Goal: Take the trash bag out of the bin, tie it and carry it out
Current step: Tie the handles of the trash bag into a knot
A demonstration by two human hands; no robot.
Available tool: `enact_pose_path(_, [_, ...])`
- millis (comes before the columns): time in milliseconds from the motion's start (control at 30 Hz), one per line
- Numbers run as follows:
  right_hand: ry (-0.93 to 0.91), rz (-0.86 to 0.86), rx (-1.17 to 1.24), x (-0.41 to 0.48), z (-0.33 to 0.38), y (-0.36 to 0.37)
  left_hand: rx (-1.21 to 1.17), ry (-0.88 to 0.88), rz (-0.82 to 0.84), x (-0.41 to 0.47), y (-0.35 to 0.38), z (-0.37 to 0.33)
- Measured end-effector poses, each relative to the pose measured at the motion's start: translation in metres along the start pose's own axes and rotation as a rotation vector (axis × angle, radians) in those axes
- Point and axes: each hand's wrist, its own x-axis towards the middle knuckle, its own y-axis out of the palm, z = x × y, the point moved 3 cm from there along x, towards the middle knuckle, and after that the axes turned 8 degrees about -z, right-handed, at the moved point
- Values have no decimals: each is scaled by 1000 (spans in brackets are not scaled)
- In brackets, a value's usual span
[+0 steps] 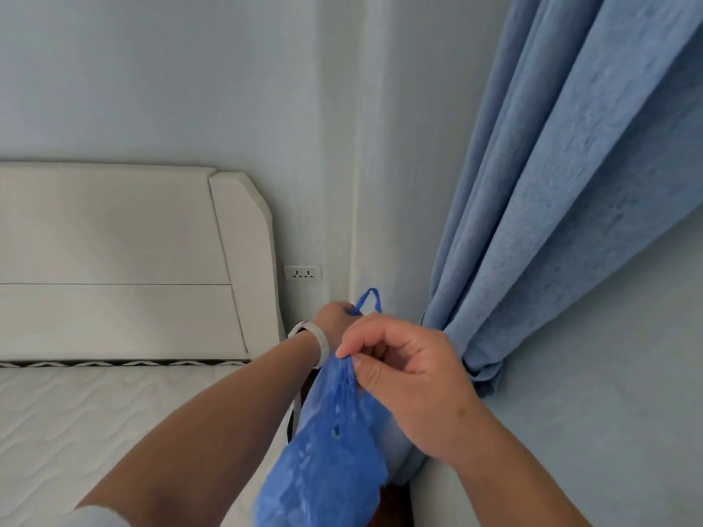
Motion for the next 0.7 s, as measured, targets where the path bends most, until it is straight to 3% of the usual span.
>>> enact_pose_path(267, [66, -159, -122, 4, -2, -13, -109, 200, -50, -7, -12, -22])
enact_pose_path(433, [53, -278, -255, 8, -2, -16, 209, 668, -216, -33, -36, -54])
enact_pose_path(500, [24, -337, -325, 10, -1, -18, 320, 754, -309, -43, -44, -58])
enact_pose_path(567, [-1, -381, -399, 12, -1, -20, 224, 672, -302, -50, -49, -57])
enact_pose_path(700, [24, -441, -441, 15, -4, -24, -228, 451, -80, -67, -52, -59])
